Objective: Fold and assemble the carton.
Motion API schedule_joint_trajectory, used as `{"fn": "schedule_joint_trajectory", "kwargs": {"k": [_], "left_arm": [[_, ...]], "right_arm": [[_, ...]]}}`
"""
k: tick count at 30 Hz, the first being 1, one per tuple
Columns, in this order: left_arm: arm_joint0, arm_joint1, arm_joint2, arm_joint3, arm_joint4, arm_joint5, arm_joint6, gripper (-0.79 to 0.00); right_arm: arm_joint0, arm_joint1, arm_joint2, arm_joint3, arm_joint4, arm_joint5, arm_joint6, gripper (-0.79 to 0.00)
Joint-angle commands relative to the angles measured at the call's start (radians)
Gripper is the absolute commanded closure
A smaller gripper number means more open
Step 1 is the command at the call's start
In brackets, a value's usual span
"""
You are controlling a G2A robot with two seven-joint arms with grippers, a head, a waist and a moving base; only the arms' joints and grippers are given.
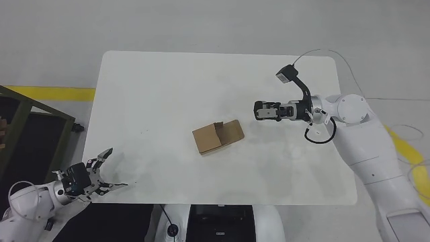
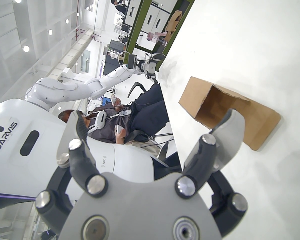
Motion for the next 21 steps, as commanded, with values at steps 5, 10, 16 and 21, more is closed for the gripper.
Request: {"fn": "schedule_joint_trajectory", "kwargs": {"k": [5,10,16,21], "left_arm": [[0.0,0.0,0.0,0.0,0.0,0.0,0.0,-0.785],[0.0,0.0,0.0,0.0,0.0,0.0,0.0,-0.785],[0.0,0.0,0.0,0.0,0.0,0.0,0.0,-0.785],[-0.009,-0.003,0.007,-0.049,-0.025,0.008,-0.045,-0.785]], "right_arm": [[0.0,0.0,0.0,0.0,0.0,0.0,0.0,-0.785],[0.0,0.0,0.0,0.0,0.0,0.0,0.0,-0.785],[0.0,0.0,0.0,0.0,0.0,0.0,0.0,-0.785],[0.0,0.0,0.0,0.0,0.0,0.0,0.0,-0.785]]}}
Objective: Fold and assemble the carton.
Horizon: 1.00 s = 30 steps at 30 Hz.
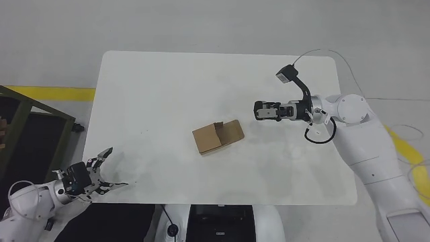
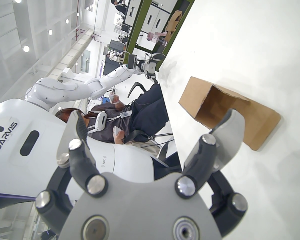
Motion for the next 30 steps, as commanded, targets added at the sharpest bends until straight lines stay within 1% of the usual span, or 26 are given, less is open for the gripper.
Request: {"fn": "schedule_joint_trajectory", "kwargs": {"k": [1,9,12,16,21,26,27,30], "left_arm": [[-0.003,-0.001,0.003,-0.035,-0.012,-0.001,-0.027,-0.785],[-0.007,0.001,0.015,-0.165,-0.027,-0.026,-0.07,-0.785],[-0.028,0.0,0.036,-0.222,-0.028,-0.043,-0.104,-0.785],[-0.086,-0.006,0.09,-0.265,-0.06,-0.085,-0.16,-0.785],[-0.185,-0.02,0.193,-0.281,-0.091,-0.117,-0.245,-0.785],[-0.271,-0.041,0.294,-0.264,-0.14,-0.108,-0.329,-0.785],[-0.285,-0.046,0.312,-0.257,-0.164,-0.107,-0.337,-0.785],[-0.285,-0.046,0.312,-0.257,-0.164,-0.107,-0.337,-0.785]], "right_arm": [[0.0,0.0,0.0,0.0,0.0,0.0,0.0,-0.785],[0.0,0.0,0.0,0.0,0.0,0.0,0.0,-0.785],[0.0,0.0,0.0,0.0,0.0,0.0,0.0,-0.785],[0.0,0.0,0.0,0.0,0.0,0.0,0.0,-0.785],[0.0,0.0,0.0,0.0,0.0,0.0,0.0,-0.785],[0.0,0.0,0.0,0.0,0.0,0.0,0.0,-0.785],[0.0,0.0,0.0,0.0,0.0,0.0,0.0,-0.785],[0.0,0.0,0.0,0.0,0.0,0.0,0.0,-0.785]]}}
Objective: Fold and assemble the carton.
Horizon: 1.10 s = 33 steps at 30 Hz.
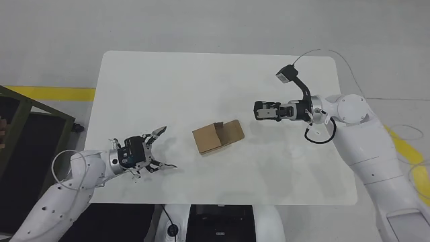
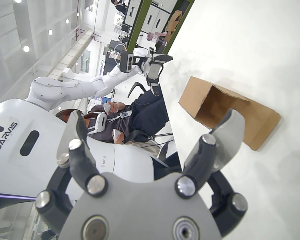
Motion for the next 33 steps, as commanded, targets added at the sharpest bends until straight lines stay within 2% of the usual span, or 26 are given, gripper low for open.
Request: {"fn": "schedule_joint_trajectory", "kwargs": {"k": [1,10,16,23,33], "left_arm": [[0.001,0.0,-0.002,-0.001,0.002,0.0,0.001,-0.785],[0.001,0.0,-0.002,-0.001,0.002,0.0,0.001,-0.785],[-0.015,-0.023,0.062,0.016,-0.099,0.055,-0.117,-0.785],[-0.105,-0.06,0.197,0.025,-0.14,0.089,-0.23,-0.785],[-0.252,-0.113,0.335,0.121,-0.178,0.126,-0.313,-0.785]], "right_arm": [[0.0,0.0,0.0,0.0,0.0,0.0,0.0,-0.785],[0.0,0.0,0.0,0.0,0.0,0.0,0.0,-0.785],[0.0,0.0,0.0,0.0,0.0,0.0,0.0,-0.785],[0.0,0.0,0.0,0.0,0.0,0.0,0.0,-0.785],[0.0,0.0,0.0,0.0,0.0,0.0,0.0,-0.785]]}}
